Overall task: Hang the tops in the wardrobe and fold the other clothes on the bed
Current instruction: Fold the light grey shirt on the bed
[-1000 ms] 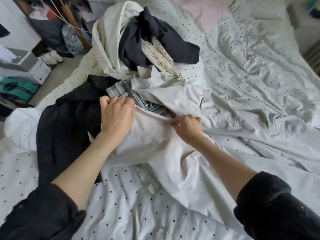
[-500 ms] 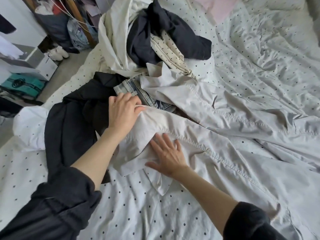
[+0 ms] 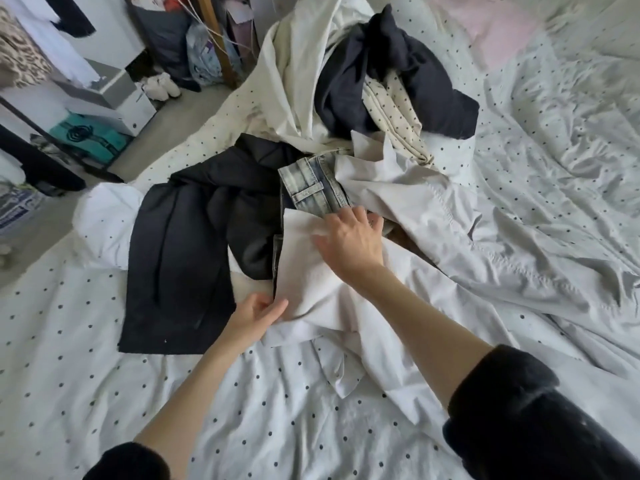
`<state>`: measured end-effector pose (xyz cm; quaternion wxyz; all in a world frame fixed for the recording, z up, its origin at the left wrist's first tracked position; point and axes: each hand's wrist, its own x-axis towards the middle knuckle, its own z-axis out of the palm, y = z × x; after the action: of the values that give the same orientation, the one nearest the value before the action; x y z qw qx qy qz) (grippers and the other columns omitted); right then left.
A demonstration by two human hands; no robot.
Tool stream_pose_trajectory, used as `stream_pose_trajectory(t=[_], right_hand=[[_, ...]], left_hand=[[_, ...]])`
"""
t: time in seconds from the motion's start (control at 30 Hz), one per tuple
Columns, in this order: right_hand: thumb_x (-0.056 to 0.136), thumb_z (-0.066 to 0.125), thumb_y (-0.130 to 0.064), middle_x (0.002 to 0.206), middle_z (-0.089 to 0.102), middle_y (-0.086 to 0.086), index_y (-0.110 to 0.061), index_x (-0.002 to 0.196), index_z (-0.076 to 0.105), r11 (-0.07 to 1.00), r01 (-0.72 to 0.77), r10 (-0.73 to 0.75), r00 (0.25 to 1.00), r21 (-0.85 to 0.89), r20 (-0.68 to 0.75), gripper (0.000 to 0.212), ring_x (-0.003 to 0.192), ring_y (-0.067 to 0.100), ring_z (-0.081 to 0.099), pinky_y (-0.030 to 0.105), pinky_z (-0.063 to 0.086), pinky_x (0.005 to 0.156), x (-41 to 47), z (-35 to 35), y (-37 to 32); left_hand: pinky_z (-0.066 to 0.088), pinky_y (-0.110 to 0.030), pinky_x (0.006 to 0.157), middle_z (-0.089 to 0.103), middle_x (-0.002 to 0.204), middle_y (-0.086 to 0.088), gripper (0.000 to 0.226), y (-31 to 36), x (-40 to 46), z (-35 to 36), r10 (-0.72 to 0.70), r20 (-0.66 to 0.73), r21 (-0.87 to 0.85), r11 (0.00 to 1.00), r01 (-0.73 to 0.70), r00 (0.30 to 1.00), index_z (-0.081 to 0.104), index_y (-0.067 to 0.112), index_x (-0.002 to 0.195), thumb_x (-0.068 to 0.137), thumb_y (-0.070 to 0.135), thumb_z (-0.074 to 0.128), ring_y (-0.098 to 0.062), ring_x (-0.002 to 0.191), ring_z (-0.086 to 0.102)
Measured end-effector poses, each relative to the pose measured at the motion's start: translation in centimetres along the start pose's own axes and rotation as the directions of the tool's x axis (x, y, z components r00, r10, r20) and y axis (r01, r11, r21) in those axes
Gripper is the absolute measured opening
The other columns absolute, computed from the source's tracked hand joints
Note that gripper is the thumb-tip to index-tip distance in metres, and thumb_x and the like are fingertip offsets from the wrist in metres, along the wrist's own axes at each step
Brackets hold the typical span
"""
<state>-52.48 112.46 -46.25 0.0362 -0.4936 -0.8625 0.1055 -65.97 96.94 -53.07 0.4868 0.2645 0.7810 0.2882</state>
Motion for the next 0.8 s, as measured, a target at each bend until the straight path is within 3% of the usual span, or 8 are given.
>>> stream_pose_trajectory(t=[0.1,0.17,0.27,0.37,0.43,0.5,0.67,0.8], right_hand=[[0.094,0.048,-0.03,0.119,0.055,0.004,-0.014,0.116,0.057,0.996,0.074,-0.073,0.997,-0.042,0.028,0.028,0.118,0.025,0.04,0.047,0.025,0.096,0.8,0.1,-1.5],[0.092,0.047,-0.019,0.109,0.06,0.005,-0.014,0.102,0.058,0.996,0.078,-0.078,0.997,0.051,0.002,0.016,0.11,0.026,0.048,0.042,0.026,0.09,1.2,-0.2,-1.9],[0.088,0.048,-0.013,0.093,0.064,0.007,-0.015,0.081,0.051,0.964,0.034,-0.032,0.999,0.264,-0.015,0.008,0.091,0.032,0.057,0.035,0.024,0.077,1.6,-1.3,-1.9],[0.088,0.051,-0.016,0.074,0.062,0.016,-0.018,0.059,0.041,0.903,-0.003,0.018,0.999,0.43,-0.03,0.03,0.072,0.037,0.051,0.034,0.03,0.064,2.5,-2.6,-1.8],[0.088,0.053,-0.02,0.054,0.046,0.006,-0.019,0.053,0.03,0.875,-0.036,0.065,0.997,0.483,-0.044,0.042,0.062,0.03,0.041,0.033,0.029,0.056,3.1,-3.5,-2.1],[0.088,0.053,-0.023,0.049,0.038,0.0,-0.016,0.053,0.032,0.877,-0.046,0.081,0.995,0.478,-0.053,0.042,0.059,0.027,0.04,0.032,0.029,0.054,3.6,-4.0,-2.5],[0.094,0.046,-0.029,0.092,0.066,0.011,-0.015,0.086,0.068,0.96,-0.074,0.069,0.997,0.271,0.027,0.027,0.098,0.031,0.055,0.037,0.036,0.082,3.6,-2.4,-3.0],[0.094,0.047,-0.02,0.121,0.056,0.007,-0.019,0.122,0.06,0.982,-0.015,0.035,0.994,0.189,-0.101,0.03,0.114,0.03,0.047,0.042,0.032,0.094,-0.1,-0.2,-2.8]], left_hand=[[0.053,-0.024,0.071,0.057,0.107,0.019,0.041,-1.3,-1.2,-0.2,-0.133,0.226,-0.246,0.951,0.189,0.965,0.05,0.033,0.11,0.077,0.055,0.063,-0.001,0.093,0.059],[0.053,-0.03,0.079,0.064,0.112,0.008,0.038,-2.2,-1.4,-0.6,-0.138,0.384,-0.514,0.789,0.335,0.913,0.055,0.03,0.112,0.078,0.041,0.067,-0.011,0.097,0.065],[0.048,-0.035,0.089,0.066,0.12,-0.005,0.044,-3.1,-1.2,-1.3,-0.024,0.374,-0.714,0.631,0.304,0.927,0.054,0.019,0.122,0.079,0.019,0.066,-0.021,0.106,0.064],[0.051,-0.036,0.085,0.063,0.123,-0.013,0.049,-2.5,-1.0,-2.8,0.024,0.285,-0.692,0.697,0.188,0.958,0.051,0.009,0.125,0.078,0.014,0.065,-0.026,0.11,0.062],[0.05,-0.038,0.086,0.063,0.122,-0.015,0.049,-1.8,-0.8,-4.5,0.059,0.281,-0.674,0.723,0.153,0.958,0.051,0.005,0.126,0.079,0.011,0.064,-0.029,0.112,0.061],[0.051,-0.035,0.084,0.065,0.119,-0.014,0.046,-1.0,-0.8,-6.3,0.072,0.302,-0.644,0.751,0.148,0.951,0.054,0.001,0.12,0.077,0.01,0.064,-0.027,0.11,0.063],[0.052,-0.029,0.082,0.07,0.109,-0.009,0.036,-1.6,-1.2,-8.2,-0.075,0.302,-0.444,0.871,0.21,0.95,0.062,0.001,0.109,0.075,0.007,0.071,-0.019,0.102,0.066],[0.051,-0.028,0.075,0.065,0.097,-0.014,0.014,-2.6,-1.4,-6.7,-0.281,-0.012,-0.26,0.927,0.269,0.96,0.062,0.001,0.095,0.086,0.012,0.065,-0.02,0.085,0.063]])
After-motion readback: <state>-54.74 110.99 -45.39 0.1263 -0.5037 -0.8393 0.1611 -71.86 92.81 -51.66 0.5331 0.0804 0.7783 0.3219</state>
